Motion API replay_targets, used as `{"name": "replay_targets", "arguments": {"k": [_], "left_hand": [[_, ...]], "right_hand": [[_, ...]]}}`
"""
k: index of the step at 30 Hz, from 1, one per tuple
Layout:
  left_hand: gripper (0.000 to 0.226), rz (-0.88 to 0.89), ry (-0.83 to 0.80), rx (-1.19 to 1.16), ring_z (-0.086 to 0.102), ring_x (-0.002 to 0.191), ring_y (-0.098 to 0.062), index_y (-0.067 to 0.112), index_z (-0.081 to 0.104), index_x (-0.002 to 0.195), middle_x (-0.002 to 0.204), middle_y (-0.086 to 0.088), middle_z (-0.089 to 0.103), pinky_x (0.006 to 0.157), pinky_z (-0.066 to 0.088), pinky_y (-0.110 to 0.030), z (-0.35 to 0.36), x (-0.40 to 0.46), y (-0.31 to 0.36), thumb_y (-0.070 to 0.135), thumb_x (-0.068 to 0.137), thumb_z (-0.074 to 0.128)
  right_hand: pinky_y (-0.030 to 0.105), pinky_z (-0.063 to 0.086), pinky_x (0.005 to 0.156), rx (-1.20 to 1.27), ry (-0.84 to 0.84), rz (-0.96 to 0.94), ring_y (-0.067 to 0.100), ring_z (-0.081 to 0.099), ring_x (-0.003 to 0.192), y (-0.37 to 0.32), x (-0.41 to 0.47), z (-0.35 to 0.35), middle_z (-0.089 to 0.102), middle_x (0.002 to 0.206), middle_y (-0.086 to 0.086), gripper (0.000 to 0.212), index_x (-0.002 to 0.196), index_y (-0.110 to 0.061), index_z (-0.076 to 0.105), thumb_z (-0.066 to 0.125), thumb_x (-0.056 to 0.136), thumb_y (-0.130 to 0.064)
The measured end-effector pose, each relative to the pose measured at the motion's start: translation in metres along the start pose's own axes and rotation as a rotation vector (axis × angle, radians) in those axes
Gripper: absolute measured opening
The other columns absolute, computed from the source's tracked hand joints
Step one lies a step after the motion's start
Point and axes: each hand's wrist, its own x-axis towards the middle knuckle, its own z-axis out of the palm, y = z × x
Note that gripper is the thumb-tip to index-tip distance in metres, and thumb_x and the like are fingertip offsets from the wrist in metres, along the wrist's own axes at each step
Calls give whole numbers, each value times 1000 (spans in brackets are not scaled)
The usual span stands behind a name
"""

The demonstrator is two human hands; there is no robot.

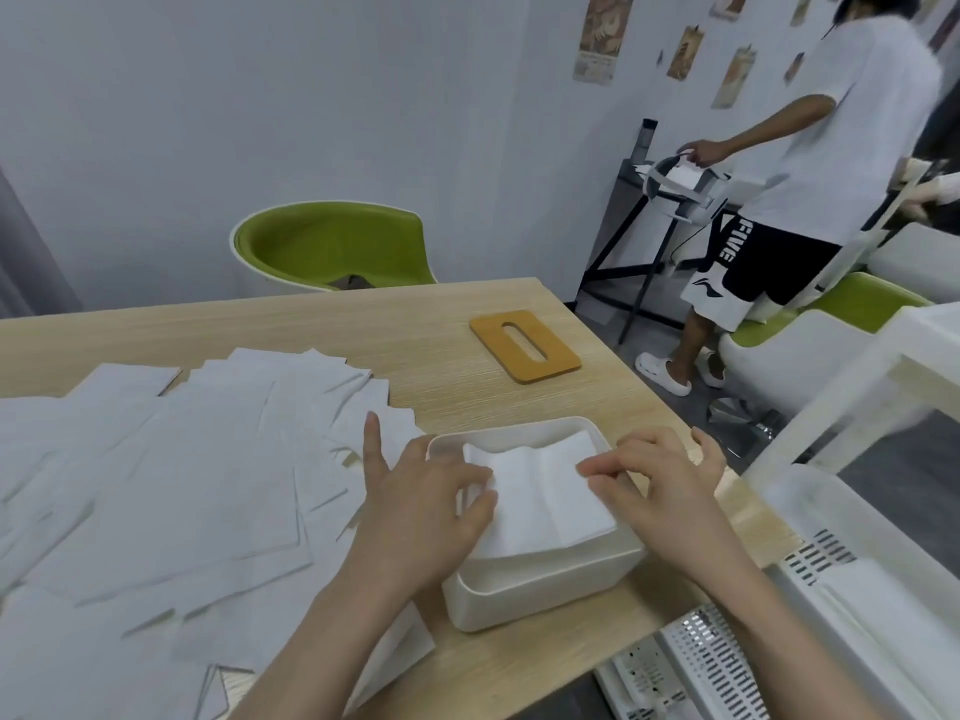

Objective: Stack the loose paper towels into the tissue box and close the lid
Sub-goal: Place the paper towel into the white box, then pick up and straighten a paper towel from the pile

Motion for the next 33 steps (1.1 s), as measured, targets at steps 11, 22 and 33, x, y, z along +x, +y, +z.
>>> {"name": "replay_targets", "arguments": {"k": [11, 22, 33], "left_hand": [[42, 11, -236, 182, 39, 127, -16, 37, 58, 130, 132, 12, 52, 120, 5, -44, -8, 4, 1, 50, 100, 32], [40, 53, -150, 69, 38, 127, -12, 36, 51, 136, 140, 13, 43, 112, 21, -33, -4, 4, -4, 47, 100, 38], [31, 14, 142, -308, 44, 114, 9, 37, 58, 128, 129, 25, 47, 87, 36, -10, -41, -38, -40, 34, 99, 48]], "right_hand": [[28, -4, 105, -261, -183, -76, 0, 46, 105, 0, 7, 2, 61, 76, -18, 13, 92, -39, 73, 62, 89, -34], [27, 8, 100, -339, -182, -72, -2, 39, 119, -6, -1, -7, 60, 109, -19, 22, 113, -42, 63, 49, 96, -42], [8, 32, 84, 53, -31, -162, -12, 47, 100, -80, -3, -3, 59, 102, -28, 19, 104, -35, 67, 63, 89, -24]]}}
